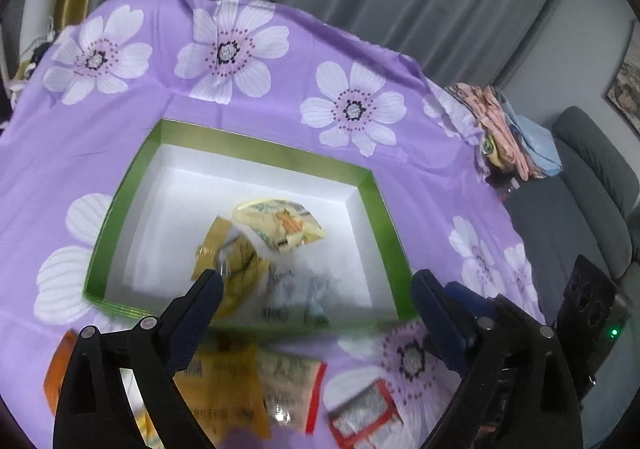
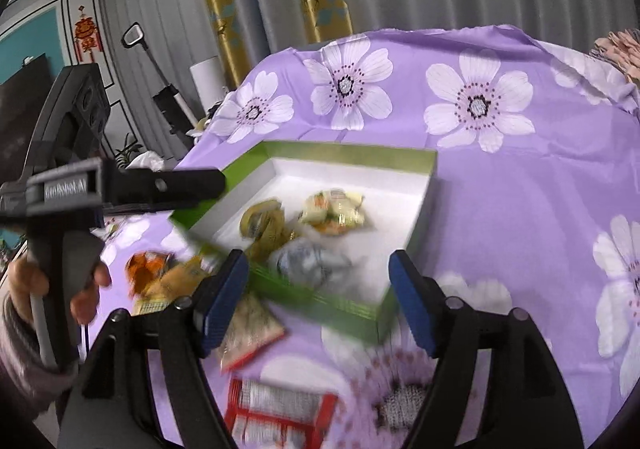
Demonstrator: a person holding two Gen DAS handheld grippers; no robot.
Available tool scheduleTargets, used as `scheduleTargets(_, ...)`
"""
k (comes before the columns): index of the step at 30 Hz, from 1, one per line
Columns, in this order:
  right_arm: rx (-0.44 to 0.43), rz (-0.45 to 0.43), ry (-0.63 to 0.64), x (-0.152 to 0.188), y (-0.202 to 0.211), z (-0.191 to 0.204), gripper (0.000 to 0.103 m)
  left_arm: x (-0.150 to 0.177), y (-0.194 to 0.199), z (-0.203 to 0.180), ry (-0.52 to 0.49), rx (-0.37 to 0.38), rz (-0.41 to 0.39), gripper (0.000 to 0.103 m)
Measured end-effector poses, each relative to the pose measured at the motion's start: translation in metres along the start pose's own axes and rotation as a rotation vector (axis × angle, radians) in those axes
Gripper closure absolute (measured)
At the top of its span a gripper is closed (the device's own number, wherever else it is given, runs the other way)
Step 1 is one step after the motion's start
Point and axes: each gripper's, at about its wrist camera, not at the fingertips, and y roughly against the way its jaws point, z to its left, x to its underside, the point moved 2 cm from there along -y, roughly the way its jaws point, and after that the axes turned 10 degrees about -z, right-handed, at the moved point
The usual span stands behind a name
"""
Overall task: Organize snacks
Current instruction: 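Move the left gripper to the red-and-white snack packet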
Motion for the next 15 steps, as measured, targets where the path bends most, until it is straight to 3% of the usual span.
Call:
scheduleTargets(8,-0.03,0.109,0.029,0.056,0.031,0.002,0.03,0.057,0.027,-0.019,-0.103,-0.006,0.055,0.003)
scheduleTargets(15,-0.083,0.188,0.07,0.093,0.029,0.012,0.03,0.114,0.021,-0.021,-0.022,0.034,0.178,0.003)
